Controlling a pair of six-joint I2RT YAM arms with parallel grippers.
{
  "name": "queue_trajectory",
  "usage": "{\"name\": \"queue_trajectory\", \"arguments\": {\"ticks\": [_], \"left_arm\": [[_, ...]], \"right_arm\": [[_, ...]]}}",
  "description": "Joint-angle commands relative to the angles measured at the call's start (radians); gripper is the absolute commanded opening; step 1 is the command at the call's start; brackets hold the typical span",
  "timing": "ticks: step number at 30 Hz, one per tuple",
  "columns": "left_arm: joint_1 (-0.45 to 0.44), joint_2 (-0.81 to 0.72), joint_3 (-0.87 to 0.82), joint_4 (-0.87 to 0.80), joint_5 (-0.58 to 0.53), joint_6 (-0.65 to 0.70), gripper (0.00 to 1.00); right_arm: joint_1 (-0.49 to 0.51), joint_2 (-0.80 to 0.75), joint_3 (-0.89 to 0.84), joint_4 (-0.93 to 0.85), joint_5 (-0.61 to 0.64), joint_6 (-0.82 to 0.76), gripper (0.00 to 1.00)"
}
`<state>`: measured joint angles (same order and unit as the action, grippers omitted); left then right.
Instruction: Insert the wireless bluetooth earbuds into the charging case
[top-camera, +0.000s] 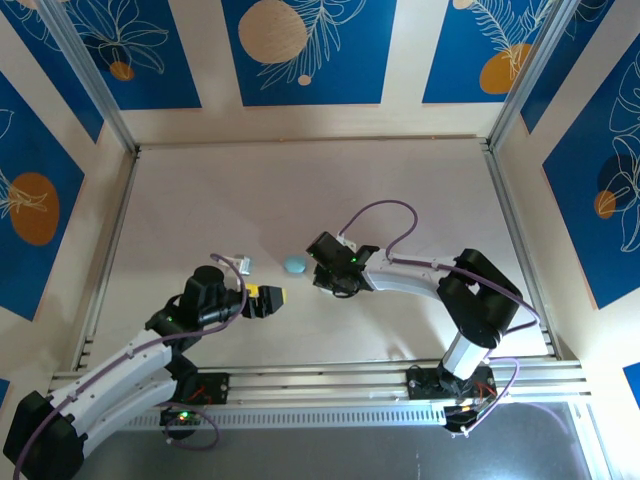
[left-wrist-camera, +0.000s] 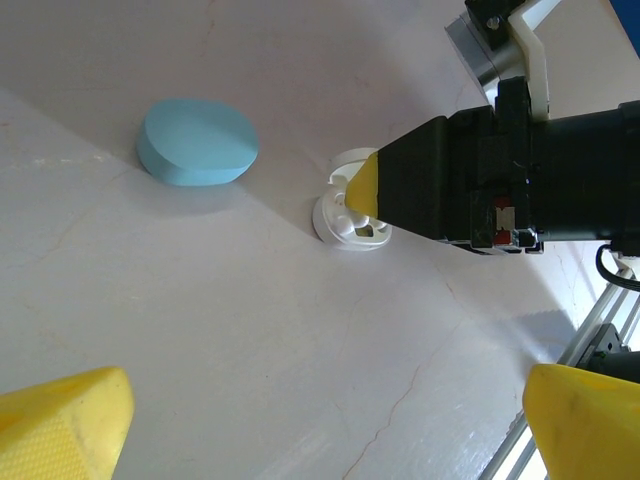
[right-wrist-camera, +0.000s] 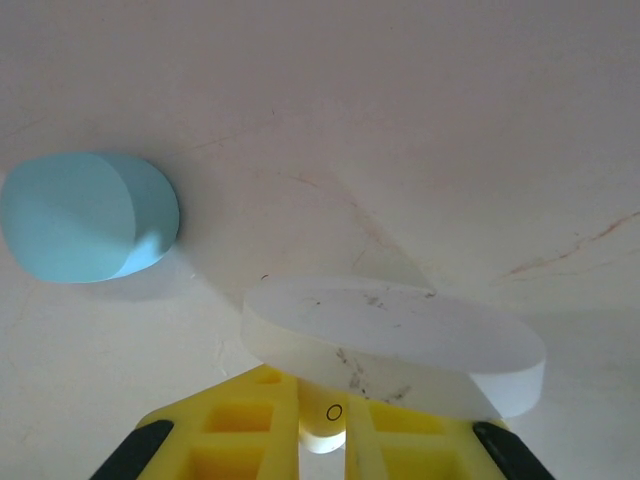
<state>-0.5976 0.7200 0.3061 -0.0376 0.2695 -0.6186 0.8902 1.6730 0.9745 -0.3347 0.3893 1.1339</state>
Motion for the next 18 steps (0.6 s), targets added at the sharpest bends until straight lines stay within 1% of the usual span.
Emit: {"name": "queue_trajectory", "arguments": {"ticks": [1,18], "left_arm": [[0.015,-0.011,0.001,0.001,0.023,0.017,1.00],[0.020,-0.005,0.000,0.007,0.028,0.017,1.00]], "right_arm": [[0.001,0.008,0.016,-0.032,0.031,0.000,0.14],[0.004,-0.033,-0.011,-0.023,0.052,0.015,0.14]]}}
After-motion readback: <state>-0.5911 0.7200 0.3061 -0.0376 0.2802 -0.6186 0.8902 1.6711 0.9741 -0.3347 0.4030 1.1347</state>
